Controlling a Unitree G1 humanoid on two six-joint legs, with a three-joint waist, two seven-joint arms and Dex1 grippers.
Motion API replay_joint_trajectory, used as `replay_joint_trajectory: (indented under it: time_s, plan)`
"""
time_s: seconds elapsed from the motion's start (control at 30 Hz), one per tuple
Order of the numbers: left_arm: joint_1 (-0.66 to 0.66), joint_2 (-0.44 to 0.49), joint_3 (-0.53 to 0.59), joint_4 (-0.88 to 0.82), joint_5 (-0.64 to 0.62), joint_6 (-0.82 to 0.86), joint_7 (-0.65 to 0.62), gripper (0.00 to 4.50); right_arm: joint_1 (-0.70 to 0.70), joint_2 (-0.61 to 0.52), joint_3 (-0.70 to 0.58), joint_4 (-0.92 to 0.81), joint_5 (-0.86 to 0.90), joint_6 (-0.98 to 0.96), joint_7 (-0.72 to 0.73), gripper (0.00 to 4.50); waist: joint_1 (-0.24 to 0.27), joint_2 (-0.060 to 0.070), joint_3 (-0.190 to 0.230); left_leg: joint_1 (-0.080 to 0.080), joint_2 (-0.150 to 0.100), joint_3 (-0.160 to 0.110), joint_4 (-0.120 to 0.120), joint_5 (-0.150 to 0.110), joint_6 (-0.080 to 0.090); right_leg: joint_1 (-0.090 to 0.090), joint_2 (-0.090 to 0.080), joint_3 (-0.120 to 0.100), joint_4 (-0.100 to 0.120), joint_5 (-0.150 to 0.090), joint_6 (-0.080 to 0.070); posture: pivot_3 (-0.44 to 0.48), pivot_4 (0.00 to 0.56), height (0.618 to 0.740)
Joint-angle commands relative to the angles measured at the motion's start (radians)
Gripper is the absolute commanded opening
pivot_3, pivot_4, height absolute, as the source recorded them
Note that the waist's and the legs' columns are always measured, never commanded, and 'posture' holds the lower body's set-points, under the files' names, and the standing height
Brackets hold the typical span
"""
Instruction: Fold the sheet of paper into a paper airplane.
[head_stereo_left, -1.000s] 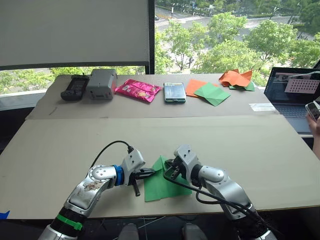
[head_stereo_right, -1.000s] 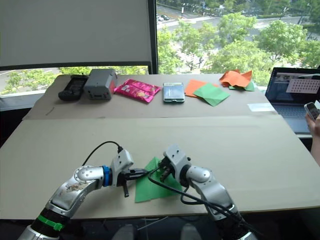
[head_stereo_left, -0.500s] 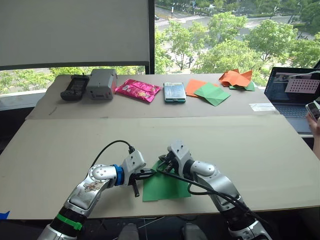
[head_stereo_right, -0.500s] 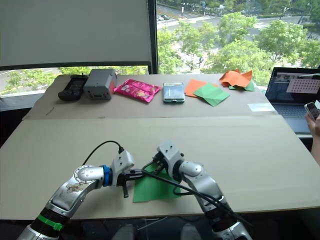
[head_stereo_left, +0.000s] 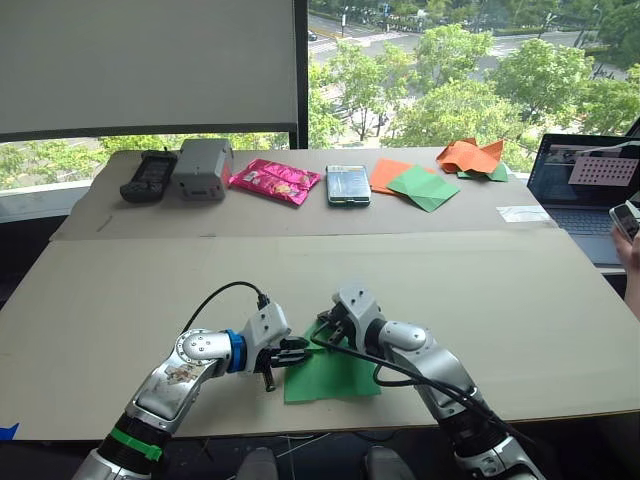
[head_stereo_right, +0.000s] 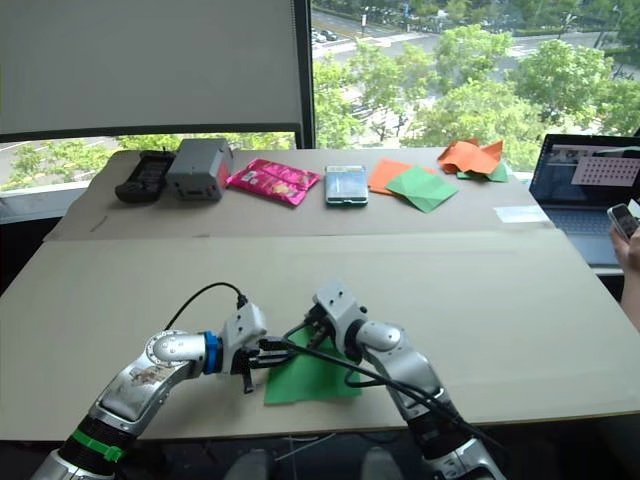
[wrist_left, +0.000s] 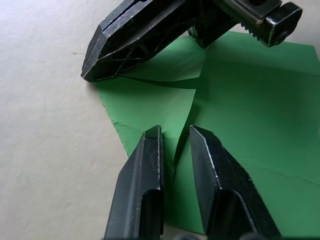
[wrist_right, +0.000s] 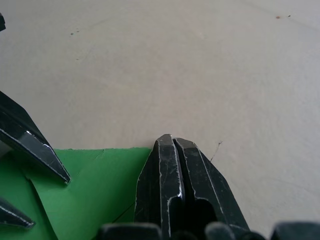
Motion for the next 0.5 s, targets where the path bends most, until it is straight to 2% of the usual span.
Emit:
replay_joint_trajectory:
  time_s: [0.03, 0.17, 0.27, 0.33, 0.4, 0.43, 0.5]
  plan:
    - [-0.038, 0.009, 0.084, -0.030, -0.085, 0.086, -0.011, 2.48, 0.002, -0.001, 0.008, 0.013, -0.012, 0.017, -0.005, 0.00, 0.000, 0.000, 0.000, 0.000, 0.000, 0.000, 0.000, 0.000, 0.000, 0.000, 0.000, 0.000, 0.000, 0.000, 0.000, 0.000, 0.150, 0.718]
    - [-0.099, -0.008, 0.128, 0.014, -0.129, 0.114, -0.015, 2.48, 0.003, 0.003, 0.009, 0.014, -0.013, 0.018, -0.005, 0.00, 0.002, 0.000, 0.000, -0.001, 0.000, 0.000, 0.000, 0.000, 0.000, 0.000, 0.000, 0.000, 0.000, 0.000, 0.000, 0.000, 0.150, 0.718]
    - [-0.141, -0.030, 0.102, 0.075, -0.113, 0.091, -0.027, 1.63, 0.003, 0.005, 0.011, 0.015, -0.014, 0.018, -0.007, 0.00, 0.001, 0.000, 0.000, 0.000, 0.000, 0.000, 0.000, 0.000, 0.000, 0.000, 0.000, 0.000, 0.000, 0.000, 0.000, 0.000, 0.150, 0.718]
    - [-0.162, -0.048, 0.084, 0.107, -0.100, 0.077, -0.029, 0.90, 0.004, 0.007, 0.010, 0.014, -0.013, 0.019, -0.008, 0.00, 0.000, 0.000, 0.000, 0.000, 0.000, 0.000, 0.000, 0.000, 0.000, 0.001, 0.000, 0.000, 0.000, 0.000, 0.000, 0.000, 0.150, 0.718]
    - [-0.193, -0.073, 0.039, 0.164, -0.046, 0.043, -0.010, 0.26, 0.006, 0.008, 0.012, 0.013, -0.014, 0.018, -0.010, 0.00, 0.001, 0.000, 0.000, 0.000, 0.000, 0.000, 0.000, 0.000, 0.000, 0.001, 0.001, 0.000, 0.001, 0.000, 0.000, 0.000, 0.150, 0.718]
    - [-0.202, -0.080, 0.027, 0.182, -0.030, 0.031, -0.007, 0.03, 0.007, 0.009, 0.013, 0.012, -0.015, 0.018, -0.011, 0.00, 0.001, 0.000, 0.000, 0.000, 0.000, 0.000, 0.000, 0.000, 0.000, 0.001, 0.001, 0.000, 0.001, 0.000, 0.000, 0.000, 0.150, 0.718]
    - [-0.217, -0.103, 0.008, 0.216, -0.013, 0.008, -0.007, 0.03, 0.008, 0.010, 0.014, 0.010, -0.015, 0.019, -0.015, 0.00, 0.001, 0.000, 0.000, 0.000, 0.000, -0.001, 0.000, 0.000, 0.000, 0.001, 0.001, 0.000, 0.001, 0.000, 0.000, 0.000, 0.150, 0.718]
